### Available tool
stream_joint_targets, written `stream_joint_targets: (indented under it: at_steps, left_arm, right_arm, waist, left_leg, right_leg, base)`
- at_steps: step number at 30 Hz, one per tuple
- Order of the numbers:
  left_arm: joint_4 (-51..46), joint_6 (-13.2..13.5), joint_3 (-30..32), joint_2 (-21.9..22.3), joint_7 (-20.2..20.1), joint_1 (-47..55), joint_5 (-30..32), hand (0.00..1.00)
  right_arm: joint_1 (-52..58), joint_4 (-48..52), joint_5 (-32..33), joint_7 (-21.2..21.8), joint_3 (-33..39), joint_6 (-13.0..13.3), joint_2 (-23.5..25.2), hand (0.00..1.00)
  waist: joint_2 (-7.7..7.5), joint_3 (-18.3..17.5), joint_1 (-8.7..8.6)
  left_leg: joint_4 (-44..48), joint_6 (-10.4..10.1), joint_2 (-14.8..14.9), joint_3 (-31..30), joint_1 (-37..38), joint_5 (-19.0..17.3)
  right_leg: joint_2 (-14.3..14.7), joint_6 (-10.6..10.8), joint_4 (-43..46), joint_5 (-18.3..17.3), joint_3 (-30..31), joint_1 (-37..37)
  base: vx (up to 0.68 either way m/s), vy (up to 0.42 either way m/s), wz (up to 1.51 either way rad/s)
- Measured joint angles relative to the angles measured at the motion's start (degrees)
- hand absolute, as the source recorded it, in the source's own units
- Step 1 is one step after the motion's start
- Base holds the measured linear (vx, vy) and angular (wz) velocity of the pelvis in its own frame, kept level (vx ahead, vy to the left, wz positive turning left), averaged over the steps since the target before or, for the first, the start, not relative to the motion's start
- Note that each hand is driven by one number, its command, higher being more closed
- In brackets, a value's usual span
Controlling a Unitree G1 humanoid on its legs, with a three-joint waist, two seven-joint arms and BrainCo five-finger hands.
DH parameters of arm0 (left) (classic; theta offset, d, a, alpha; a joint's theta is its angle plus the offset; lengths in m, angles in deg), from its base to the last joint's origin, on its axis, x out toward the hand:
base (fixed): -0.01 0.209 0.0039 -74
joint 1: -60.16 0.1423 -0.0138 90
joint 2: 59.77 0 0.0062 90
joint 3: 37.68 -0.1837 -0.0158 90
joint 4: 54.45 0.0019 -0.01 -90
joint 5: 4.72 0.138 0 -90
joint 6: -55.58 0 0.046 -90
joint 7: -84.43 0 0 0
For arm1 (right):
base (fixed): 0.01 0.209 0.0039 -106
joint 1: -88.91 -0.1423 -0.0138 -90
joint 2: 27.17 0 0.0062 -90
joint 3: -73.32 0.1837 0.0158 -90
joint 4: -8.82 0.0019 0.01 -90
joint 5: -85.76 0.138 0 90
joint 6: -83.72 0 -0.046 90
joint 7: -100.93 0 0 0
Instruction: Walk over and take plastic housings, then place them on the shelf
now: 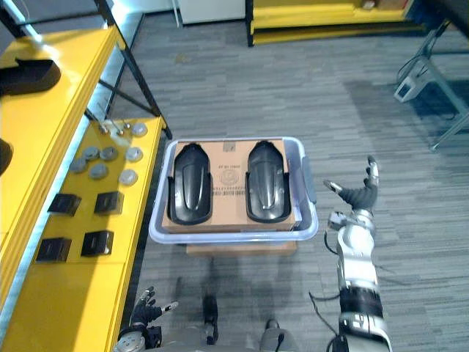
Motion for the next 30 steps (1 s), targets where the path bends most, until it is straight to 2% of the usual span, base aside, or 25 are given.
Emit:
stream_joint_targets:
  at_steps: [3, 5, 7, 10, 13, 14, 19, 30]
  left_arm:
    - [0.03, 0.92, -0.08, -0.01, 0.24, -1.40, -0.74, 0.00]
    - [0.03, 1.11, -0.45, -0.01, 0.72, -2.16, -0.88, 0.00]
    - [0.02, 1.19, -0.84, 0.01, 1.57, -4.28, -1.19, 0.00]
    - [0.00, 1.92, -1.86, -0.02, 2.68, -6.03, -1.68, 0.00]
    - [0.00, 2.08, -2.07, -0.01, 2.73, -6.29, -1.99, 0.00]
    - [0.00, 2.11, -2.21, -0.01, 2.77, -6.36, -2.49, 0.00]
    - [0.03, 2.18, -3.35, 0.01, 3.74, -8.17, -3.07, 0.00]
    - [0.00, 2.30, -4.78, 0.06, 3.85, -10.31, -3.13, 0.00]
  right_arm:
    - [-6.06, -6.58, 0.18, -0.16, -0.04, -0.50, -0.86, 0.00]
    - [-8.96, -10.33, 0.18, -0.18, -0.07, -1.18, -1.48, 0.00]
    - [-14.34, -18.51, 0.29, -0.24, 0.01, -1.95, -3.19, 0.00]
    - [-18.46, -24.94, 1.25, -0.15, 0.06, -2.99, -3.96, 0.00]
    - [-20.26, -28.12, 1.92, -0.12, 0.07, -3.88, -3.91, 0.00]
    - [-20.92, -28.81, 1.91, -0.13, 0.08, -3.92, -3.95, 1.00]
    - [-24.40, -32.64, 1.88, -0.12, 0.18, -3.92, -4.45, 1.00]
    - [-24.45, -31.46, 1.93, -0.20, 0.01, -3.80, -5.64, 1.00]
  waist:
    - [0.35, 2.62, 0.23]
    - [0.65, 3.15, 0.42]
    - [1.33, 5.83, 1.50]
    - [2.42, 6.90, 1.64]
    - [2.39, 7.74, 1.70]
    - [2.45, 7.90, 1.71]
    - [2.61, 9.23, 1.58]
    - [2.29, 9.80, 1.36]
  left_leg:
    - [-0.01, 0.25, -0.11, -1.11, -1.48, 0.95]
    - [-0.03, 0.03, -0.07, -1.70, -3.06, 1.49]
    - [-0.08, 0.23, -0.04, -2.20, -3.62, 2.13]
    - [-0.09, 0.07, -0.07, -3.57, -6.15, 3.06]
    - [-0.09, 0.06, -0.20, -3.84, -6.29, 3.11]
    - [-0.10, 0.05, -0.21, -3.91, -6.46, 3.12]
    - [-0.12, -0.50, -0.09, -4.60, -7.12, 3.50]
    - [-0.14, -0.52, 0.03, -4.56, -6.96, 3.48]
  right_leg:
    - [-0.07, 0.20, -0.02, 0.61, -0.84, -1.08]
    - [-0.13, 0.36, 0.02, 0.98, -1.52, -2.46]
    - [-0.10, 0.42, 0.01, 1.52, -1.75, -3.13]
    - [-0.09, 0.48, 0.03, 2.07, -2.88, -4.80]
    - [-0.16, 0.53, 0.06, 2.10, -3.08, -4.84]
    - [-0.15, 0.53, 0.05, 2.10, -3.11, -4.99]
    - [0.06, 0.51, 0.25, 2.11, -3.14, -5.79]
    - [-0.06, 0.51, 0.30, 2.09, -3.08, -5.68]
  base:
    - [-0.11, 0.029, 0.17]
    - [-0.09, 0.031, 0.17]
    - [-0.09, 0.034, 0.07]
    - [-0.06, 0.023, 0.18]
    - [0.00, 0.007, 0.05]
    - [0.00, 0.000, 0.00]
    - [0.00, 0.000, 0.00]
    - [0.00, 0.000, 0.00]
